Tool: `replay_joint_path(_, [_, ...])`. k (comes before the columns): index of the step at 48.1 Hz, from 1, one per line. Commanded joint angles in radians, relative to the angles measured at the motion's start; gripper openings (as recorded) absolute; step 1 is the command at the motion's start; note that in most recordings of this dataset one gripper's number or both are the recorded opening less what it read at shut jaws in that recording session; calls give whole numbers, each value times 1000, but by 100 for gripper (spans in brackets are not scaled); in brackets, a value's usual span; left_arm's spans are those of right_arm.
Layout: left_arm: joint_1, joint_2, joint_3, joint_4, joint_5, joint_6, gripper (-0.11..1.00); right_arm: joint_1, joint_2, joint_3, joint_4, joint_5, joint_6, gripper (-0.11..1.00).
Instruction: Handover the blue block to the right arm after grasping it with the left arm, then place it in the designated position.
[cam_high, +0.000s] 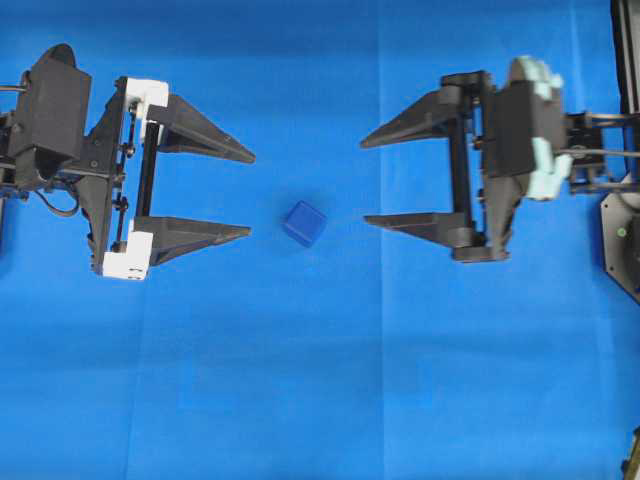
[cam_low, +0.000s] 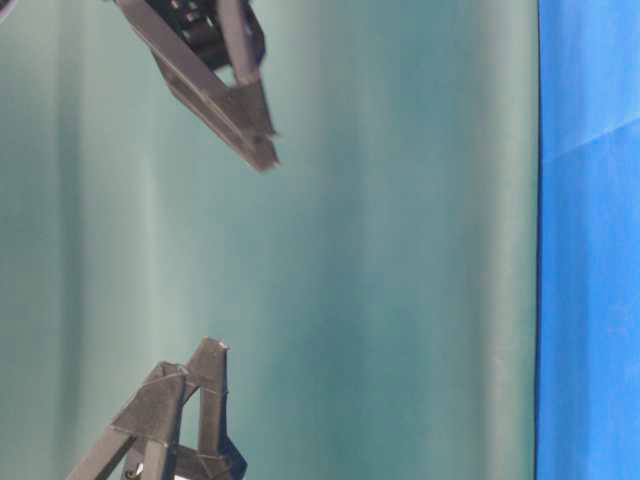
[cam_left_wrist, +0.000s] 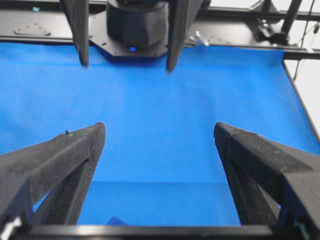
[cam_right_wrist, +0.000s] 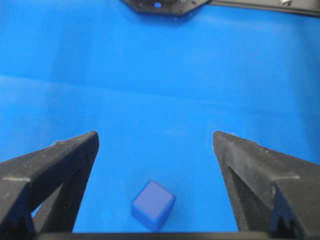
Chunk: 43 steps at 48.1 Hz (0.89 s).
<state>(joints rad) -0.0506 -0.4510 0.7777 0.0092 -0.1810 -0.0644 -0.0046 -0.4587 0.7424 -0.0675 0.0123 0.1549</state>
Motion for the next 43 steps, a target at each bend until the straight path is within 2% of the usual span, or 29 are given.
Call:
replay_joint_path(1, [0,-8,-18,2,-6,0,93,2,-49,2,2,-3,0,87])
replay_joint_path(22, [0,-8,-18,0,-6,2,93,2,-86,20,0,-28,0,87])
replay_joint_path(43, [-2,-9,-17,0,-6,2,93,2,-103,69,-2,-114,-2,86])
